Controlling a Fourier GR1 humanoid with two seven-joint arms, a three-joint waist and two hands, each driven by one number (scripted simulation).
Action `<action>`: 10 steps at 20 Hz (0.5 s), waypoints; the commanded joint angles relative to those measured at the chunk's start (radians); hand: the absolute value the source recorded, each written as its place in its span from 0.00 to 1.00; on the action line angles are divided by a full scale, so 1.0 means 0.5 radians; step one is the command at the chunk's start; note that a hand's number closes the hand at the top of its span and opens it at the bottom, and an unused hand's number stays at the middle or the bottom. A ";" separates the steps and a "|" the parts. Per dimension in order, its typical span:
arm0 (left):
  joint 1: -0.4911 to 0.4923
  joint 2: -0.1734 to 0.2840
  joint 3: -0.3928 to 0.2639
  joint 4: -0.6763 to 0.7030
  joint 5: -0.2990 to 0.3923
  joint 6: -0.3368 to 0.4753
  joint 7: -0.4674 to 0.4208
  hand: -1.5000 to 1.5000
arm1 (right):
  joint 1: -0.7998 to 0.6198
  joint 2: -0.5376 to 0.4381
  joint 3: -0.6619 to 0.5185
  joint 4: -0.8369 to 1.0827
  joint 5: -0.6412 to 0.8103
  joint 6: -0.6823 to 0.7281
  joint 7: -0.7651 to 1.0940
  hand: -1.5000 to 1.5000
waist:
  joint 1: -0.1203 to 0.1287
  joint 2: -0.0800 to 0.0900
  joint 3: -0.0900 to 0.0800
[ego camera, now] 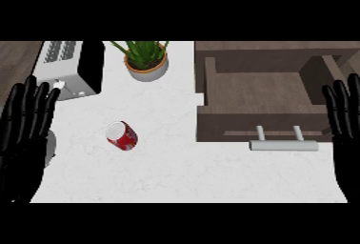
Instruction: Pick up the can, place it into the drawer and close the drawer
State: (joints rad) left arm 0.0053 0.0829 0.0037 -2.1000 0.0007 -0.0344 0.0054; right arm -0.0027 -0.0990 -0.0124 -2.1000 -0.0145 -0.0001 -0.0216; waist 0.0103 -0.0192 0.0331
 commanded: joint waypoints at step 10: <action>-0.052 0.364 0.119 0.340 0.496 -0.475 0.408 0.00 | 0.144 0.079 -0.102 0.075 0.060 -0.235 0.456 0.00 | -0.035 0.042 -0.067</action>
State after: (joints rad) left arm -0.0172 0.2153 0.0442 -1.9752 0.1998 -0.2352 0.1064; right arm 0.0535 -0.0714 -0.0291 -2.0754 -0.0031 -0.0589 0.1127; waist -0.0081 0.0018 0.0021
